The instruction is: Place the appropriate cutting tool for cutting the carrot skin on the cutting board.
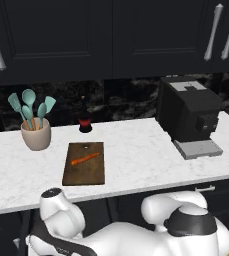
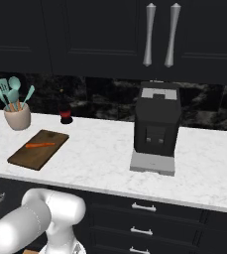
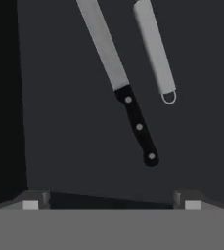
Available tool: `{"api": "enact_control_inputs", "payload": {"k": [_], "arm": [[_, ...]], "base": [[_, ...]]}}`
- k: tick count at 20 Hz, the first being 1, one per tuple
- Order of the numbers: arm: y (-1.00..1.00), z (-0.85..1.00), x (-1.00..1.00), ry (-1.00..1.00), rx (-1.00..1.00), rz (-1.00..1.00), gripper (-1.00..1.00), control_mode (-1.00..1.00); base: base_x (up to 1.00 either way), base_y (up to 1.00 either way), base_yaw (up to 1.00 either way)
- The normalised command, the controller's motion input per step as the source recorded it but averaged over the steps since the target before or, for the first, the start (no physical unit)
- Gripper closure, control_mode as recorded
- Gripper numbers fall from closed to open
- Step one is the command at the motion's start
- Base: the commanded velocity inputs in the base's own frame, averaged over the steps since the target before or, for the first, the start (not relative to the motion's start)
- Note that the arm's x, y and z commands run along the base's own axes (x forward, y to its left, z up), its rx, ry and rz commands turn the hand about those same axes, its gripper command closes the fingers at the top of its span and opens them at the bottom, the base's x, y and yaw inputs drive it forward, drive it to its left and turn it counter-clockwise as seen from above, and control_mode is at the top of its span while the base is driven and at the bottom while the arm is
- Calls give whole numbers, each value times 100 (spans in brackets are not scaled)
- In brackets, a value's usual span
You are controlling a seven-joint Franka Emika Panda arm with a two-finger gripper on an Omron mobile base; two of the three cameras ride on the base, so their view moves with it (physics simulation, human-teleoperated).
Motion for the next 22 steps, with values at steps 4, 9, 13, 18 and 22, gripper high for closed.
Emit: {"api": "enact_control_inputs", "payload": {"k": [4,9,13,18,22], "arm": [[19,2,59,-11,-1,0,-100,-100],[1,-6,45,-6,-2,0,-100,-100],[0,-17,39,-8,-5,0,-100,-100],[0,-31,27,-12,0,0,-100,-100],[-8,-25,29,-5,0,0,-100,-100]], "base": [[0,0,0],[0,0,0],[0,0,0],[0,0,0],[0,0,0]]}}
